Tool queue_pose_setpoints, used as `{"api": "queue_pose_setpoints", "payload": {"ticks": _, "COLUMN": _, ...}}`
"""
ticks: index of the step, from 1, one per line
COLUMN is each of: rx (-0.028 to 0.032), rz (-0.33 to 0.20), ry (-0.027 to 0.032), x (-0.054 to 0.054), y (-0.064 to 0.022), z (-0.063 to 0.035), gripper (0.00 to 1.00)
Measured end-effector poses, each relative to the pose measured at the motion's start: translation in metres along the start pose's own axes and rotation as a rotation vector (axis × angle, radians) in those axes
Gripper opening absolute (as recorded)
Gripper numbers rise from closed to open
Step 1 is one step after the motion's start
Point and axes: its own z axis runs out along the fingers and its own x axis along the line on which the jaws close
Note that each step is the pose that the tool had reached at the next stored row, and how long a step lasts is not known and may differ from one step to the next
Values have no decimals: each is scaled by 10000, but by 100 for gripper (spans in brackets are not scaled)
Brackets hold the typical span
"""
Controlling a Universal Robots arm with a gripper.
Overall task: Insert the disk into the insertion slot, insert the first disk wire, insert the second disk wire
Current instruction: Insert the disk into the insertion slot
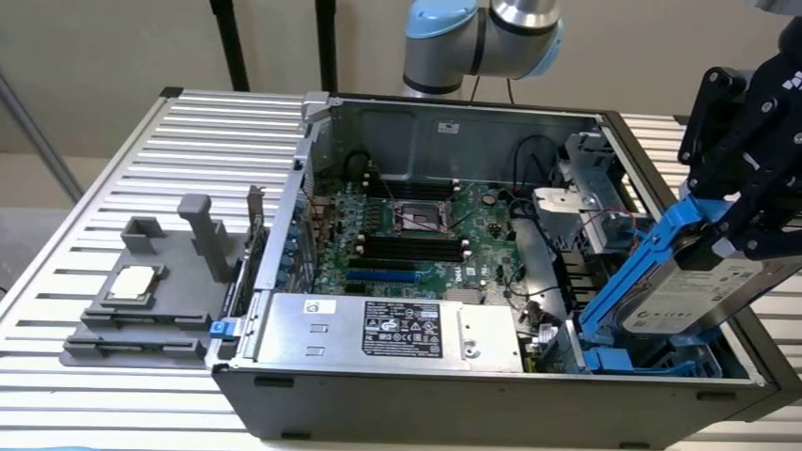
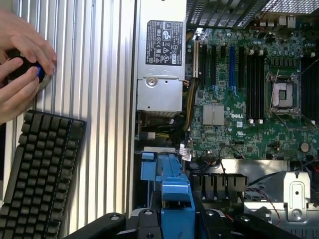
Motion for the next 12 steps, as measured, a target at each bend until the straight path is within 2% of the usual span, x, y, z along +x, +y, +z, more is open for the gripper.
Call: {"api": "queue_pose_setpoints", "payload": {"ticks": 12, "rx": -1, "rz": -6, "ry": -18, "x": 5, "y": -2, "z": 47, "gripper": 32}}
